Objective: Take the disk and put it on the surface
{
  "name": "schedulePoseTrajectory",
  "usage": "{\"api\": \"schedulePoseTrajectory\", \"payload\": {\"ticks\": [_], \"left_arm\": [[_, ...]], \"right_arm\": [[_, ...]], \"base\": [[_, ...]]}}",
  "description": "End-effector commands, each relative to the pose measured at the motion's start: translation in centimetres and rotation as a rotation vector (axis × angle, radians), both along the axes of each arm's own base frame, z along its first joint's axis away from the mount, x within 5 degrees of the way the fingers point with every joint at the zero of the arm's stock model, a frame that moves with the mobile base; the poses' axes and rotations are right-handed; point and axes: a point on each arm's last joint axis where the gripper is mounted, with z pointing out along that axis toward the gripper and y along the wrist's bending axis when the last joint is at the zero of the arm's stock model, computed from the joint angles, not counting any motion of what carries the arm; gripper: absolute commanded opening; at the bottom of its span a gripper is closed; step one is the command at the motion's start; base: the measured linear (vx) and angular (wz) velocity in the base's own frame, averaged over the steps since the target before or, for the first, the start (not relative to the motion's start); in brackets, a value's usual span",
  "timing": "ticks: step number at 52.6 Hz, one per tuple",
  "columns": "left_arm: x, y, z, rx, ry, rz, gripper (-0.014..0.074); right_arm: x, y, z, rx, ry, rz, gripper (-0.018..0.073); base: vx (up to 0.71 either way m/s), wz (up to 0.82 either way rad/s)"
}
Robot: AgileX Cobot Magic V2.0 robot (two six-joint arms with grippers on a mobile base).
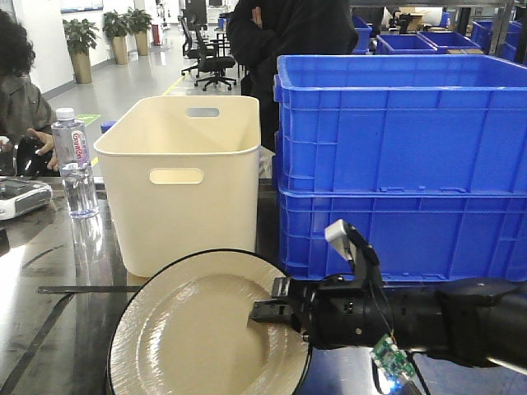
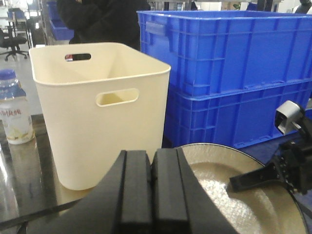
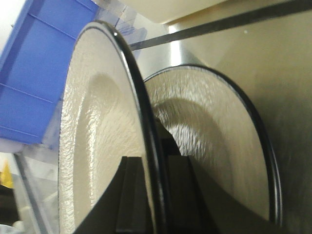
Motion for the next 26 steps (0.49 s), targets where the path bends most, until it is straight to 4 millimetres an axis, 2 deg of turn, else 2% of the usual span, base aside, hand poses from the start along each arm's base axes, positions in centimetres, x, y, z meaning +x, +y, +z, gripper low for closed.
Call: {"api": "schedulePoseTrajectory", "payload": {"ticks": [1,4,10,17,20,26], "left_arm": [[-0.2,0.2,1.0,-0.038,-0.017,0.018,-0.0005],[-0.2,0.1,0.9,-0.037,-0.008,0.013,-0.0005],[-0.3,0.0,0.8,-0.031,0.003,-0.004,-0.0005],[-0.4,-0.2,0.7,-0.028,0.013,-0.020,-0.0005],[-0.4,-0.2,0.6,-0.024,0.019,-0.029,-0.0005],[-0.4,-0.3,0.4,0.029,0.029,-0.039,-0.0002]], "right_arm": [[-0.2,0.4,3.8,0.054,-0.137,0.038,0.0146],[-0.1,0.4,3.6,0.028,-0.162,0.054,0.0209],[-0.1,0.3,3.5,-0.007,-0.194,0.066,0.0390],[0.1,0.1,3.1,-0.155,-0.330,0.109,0.0559],[0.1,-0.1,3.1,-0.229,-0.406,0.141,0.0603],[0.2,-1.1,4.1,-0.363,-0.535,0.110,0.0617]], "base": [[0.00,0.00],[0.00,0.00],[0.00,0.00],[0.00,0.00],[0.00,0.00],[0.00,0.00]]}}
